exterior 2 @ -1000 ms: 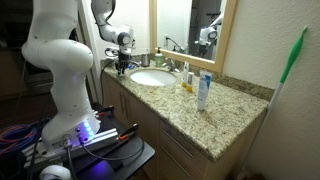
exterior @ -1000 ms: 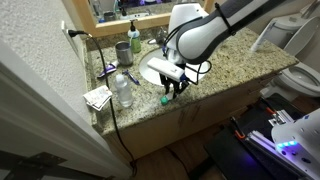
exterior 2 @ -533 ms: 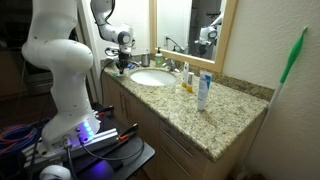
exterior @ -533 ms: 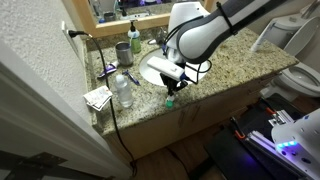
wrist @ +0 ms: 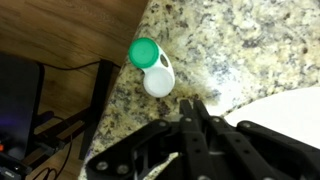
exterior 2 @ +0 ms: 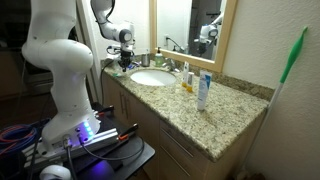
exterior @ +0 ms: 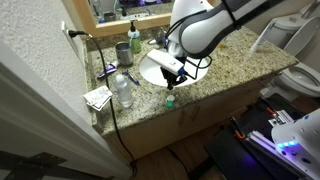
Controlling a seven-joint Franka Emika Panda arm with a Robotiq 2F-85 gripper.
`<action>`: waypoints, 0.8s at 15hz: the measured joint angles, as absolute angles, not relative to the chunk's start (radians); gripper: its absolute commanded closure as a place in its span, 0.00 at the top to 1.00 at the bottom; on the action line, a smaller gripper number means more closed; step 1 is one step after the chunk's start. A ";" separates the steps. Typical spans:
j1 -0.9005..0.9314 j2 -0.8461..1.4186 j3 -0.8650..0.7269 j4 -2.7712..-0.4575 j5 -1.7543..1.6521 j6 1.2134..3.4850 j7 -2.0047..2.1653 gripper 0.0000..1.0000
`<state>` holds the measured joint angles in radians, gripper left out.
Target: Open the lens case
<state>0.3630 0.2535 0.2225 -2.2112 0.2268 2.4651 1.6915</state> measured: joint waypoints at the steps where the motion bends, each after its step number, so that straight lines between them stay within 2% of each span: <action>1: 0.363 0.243 0.222 -2.211 0.220 2.468 1.691 0.47; 8: 0.361 0.137 0.302 -2.229 0.312 2.352 1.389 0.95; 9: 0.362 0.126 0.311 -2.229 0.330 2.307 1.345 0.99; 12: 0.362 0.117 0.318 -2.231 0.350 2.162 1.238 1.00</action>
<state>0.3618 0.1175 0.3182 -2.2308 0.3500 2.1623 1.2379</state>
